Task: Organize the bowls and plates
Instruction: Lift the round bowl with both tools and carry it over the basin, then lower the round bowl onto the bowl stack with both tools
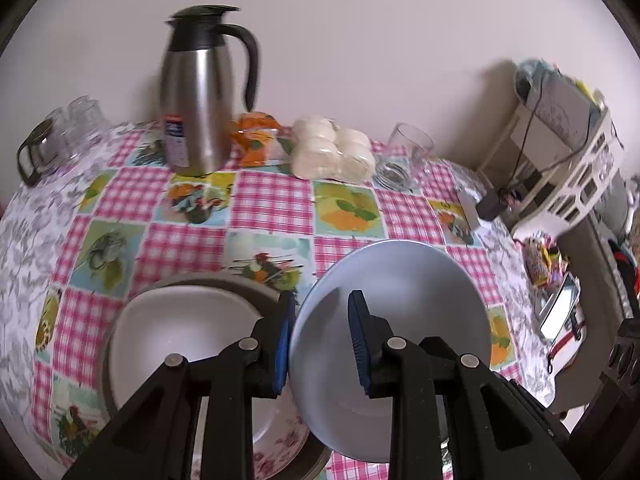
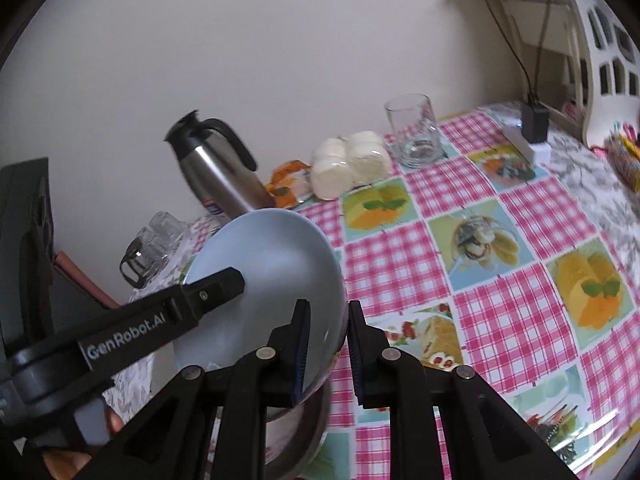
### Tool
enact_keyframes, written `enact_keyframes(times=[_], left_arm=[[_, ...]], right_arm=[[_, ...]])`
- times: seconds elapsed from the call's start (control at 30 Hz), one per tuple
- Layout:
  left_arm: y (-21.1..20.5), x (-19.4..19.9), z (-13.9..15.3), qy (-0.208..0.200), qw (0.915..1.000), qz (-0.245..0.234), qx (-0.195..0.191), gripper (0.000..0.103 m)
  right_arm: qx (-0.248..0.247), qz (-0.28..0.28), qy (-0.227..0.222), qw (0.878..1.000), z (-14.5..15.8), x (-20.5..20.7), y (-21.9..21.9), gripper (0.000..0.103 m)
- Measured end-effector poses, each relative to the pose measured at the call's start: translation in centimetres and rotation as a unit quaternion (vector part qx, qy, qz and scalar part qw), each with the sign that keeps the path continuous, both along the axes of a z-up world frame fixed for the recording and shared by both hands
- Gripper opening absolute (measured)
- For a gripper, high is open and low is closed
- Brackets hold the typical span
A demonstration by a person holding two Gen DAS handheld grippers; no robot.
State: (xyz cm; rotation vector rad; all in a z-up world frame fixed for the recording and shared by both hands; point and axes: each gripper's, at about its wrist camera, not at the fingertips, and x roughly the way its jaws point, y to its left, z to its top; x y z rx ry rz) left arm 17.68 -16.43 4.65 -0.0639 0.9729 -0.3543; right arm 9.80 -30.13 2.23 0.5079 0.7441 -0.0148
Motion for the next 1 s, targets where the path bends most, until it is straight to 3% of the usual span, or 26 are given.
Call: enact_keyframes(times=[0.33, 0.63, 1.0], left_arm=[[6.5, -1.5, 1.2, -0.019, 0.9978, 0.056, -0.03, 0.028], [11.5, -1.6, 0.7, -0.01, 0.9936, 0.092, -0.065, 0.028], [13.7, -0.4, -0.8, 0.015, 0.9906, 0.1, -0.092, 0.028]], right_arm=[[-0.021, 0.056, -0.009, 0.998, 1.4, 0.8, 5.1, 0.02], [-0.035, 0.096, -0.013, 0.995, 2.0, 1.5, 9.4, 0.02], [-0.058, 0.1, 0.005, 0.993, 1.0, 2.7, 12.0, 0.02]])
